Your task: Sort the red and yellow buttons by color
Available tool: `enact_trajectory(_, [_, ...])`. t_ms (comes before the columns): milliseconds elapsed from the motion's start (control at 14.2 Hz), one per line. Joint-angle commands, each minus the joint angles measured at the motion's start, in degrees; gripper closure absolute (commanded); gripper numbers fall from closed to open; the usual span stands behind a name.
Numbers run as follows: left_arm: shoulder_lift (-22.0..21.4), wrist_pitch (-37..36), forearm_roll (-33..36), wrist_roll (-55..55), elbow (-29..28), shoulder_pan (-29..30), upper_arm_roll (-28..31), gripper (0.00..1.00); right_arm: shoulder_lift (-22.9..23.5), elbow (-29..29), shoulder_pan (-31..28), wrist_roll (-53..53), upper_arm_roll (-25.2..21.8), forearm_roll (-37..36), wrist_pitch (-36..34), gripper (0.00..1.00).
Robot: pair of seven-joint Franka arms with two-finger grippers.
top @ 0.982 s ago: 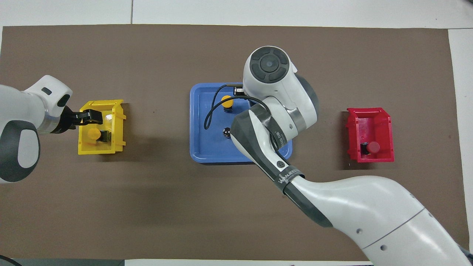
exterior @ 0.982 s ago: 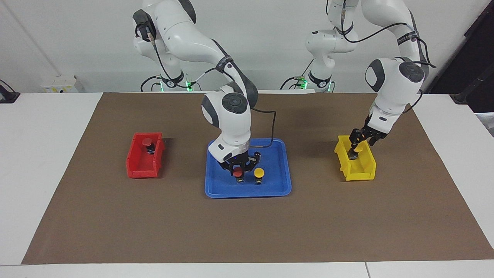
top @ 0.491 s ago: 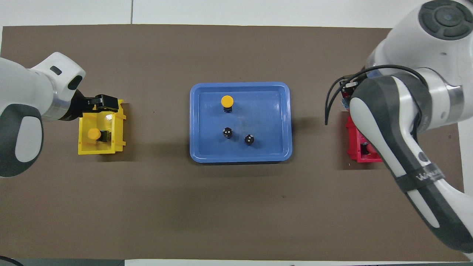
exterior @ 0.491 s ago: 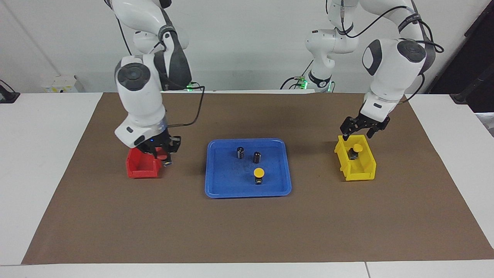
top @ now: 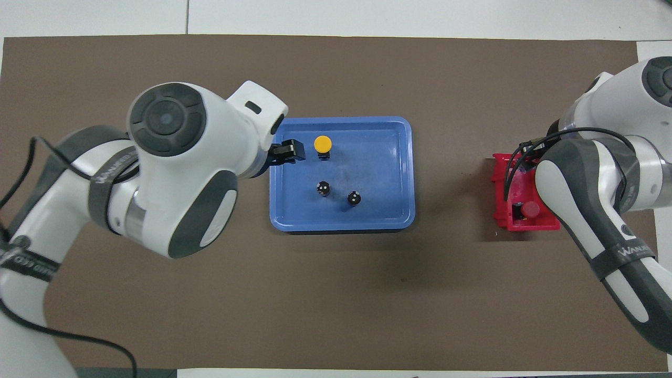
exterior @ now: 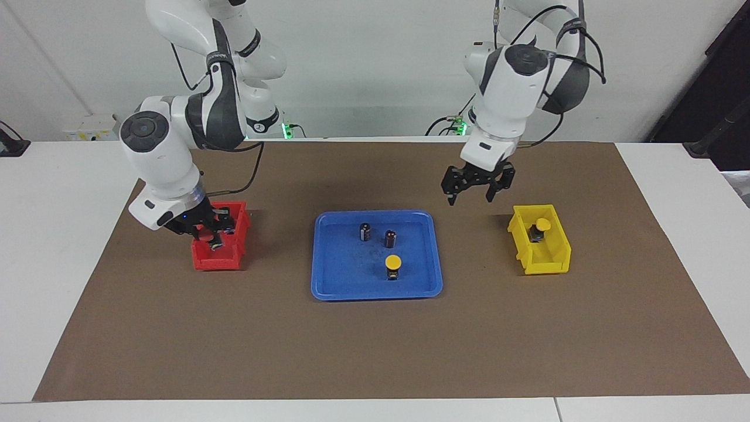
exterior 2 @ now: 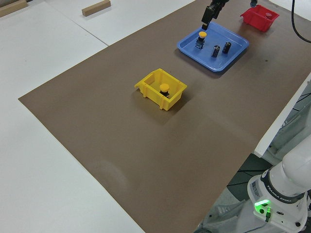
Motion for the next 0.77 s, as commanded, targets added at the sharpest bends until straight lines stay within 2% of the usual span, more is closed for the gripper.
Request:
enact_trajectory(0, [11.17,-0.08,2.69,-4.00,9.69,-2.43,1.08,0.00,-4.11,-6.68,-1.52,-0.95,0.77,0.38,2.83,0.92])
enact_trajectory(211, [18.04,4.83,4.03,-7.27,12.78,-3.23,1.17,0.00,-5.34,-10.11,-1.61,-1.39,0.77,0.38,5.64,0.92])
enact_trajectory(491, [22.97,5.28,3.94,-9.02,17.79,-3.32,1.17,0.00,-5.43,-11.97,-1.78,-1.57,0.77,0.38,8.98,0.92])
enact_trajectory(632, [23.24,5.37,3.94,-9.90,17.97,-4.19,1.26,0.00,-4.91,-12.58,-1.87,-1.48,0.77,0.38,10.65,0.92])
enact_trajectory(702, [23.24,5.37,3.68,-9.91,17.97,-4.20,1.26,0.10,-4.82,-13.19,-2.04,-1.48,0.77,0.38,11.79,0.92])
